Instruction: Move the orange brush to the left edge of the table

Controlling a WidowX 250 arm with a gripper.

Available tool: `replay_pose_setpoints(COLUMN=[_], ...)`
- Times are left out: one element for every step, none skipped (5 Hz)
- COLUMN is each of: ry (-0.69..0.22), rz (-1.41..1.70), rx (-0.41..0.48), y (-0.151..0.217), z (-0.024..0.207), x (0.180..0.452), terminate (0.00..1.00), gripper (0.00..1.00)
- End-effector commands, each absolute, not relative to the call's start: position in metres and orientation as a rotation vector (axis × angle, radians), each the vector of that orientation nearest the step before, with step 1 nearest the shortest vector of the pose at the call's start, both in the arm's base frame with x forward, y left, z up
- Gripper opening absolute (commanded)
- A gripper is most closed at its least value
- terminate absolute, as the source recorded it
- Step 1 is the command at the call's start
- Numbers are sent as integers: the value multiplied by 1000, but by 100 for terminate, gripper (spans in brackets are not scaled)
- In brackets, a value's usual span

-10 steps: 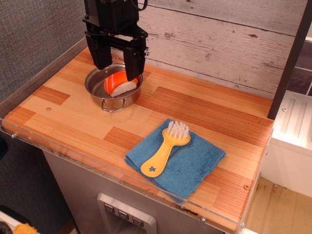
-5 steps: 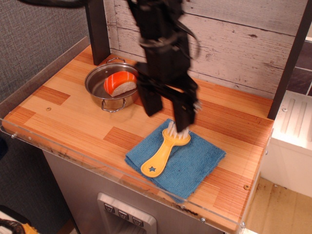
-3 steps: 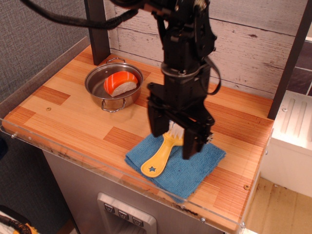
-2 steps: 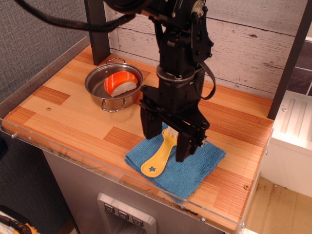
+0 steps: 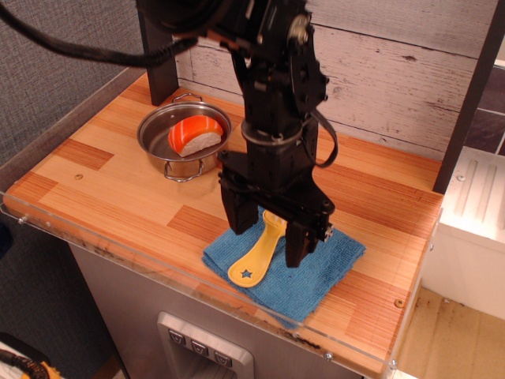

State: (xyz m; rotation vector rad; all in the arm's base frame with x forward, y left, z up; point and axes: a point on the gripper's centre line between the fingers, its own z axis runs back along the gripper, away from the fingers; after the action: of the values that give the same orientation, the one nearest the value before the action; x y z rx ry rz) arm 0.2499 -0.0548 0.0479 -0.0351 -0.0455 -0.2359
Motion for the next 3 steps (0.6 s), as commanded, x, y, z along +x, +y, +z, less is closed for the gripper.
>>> replay_pose_setpoints(ry=[-81,-81,-98], rz=[-151,-131,-130], rx=[-13,-4,8], y=[-58,-58,-57], z=[27,22,27], x=[260,262,263], terminate=[0,0,0], gripper=[100,100,100])
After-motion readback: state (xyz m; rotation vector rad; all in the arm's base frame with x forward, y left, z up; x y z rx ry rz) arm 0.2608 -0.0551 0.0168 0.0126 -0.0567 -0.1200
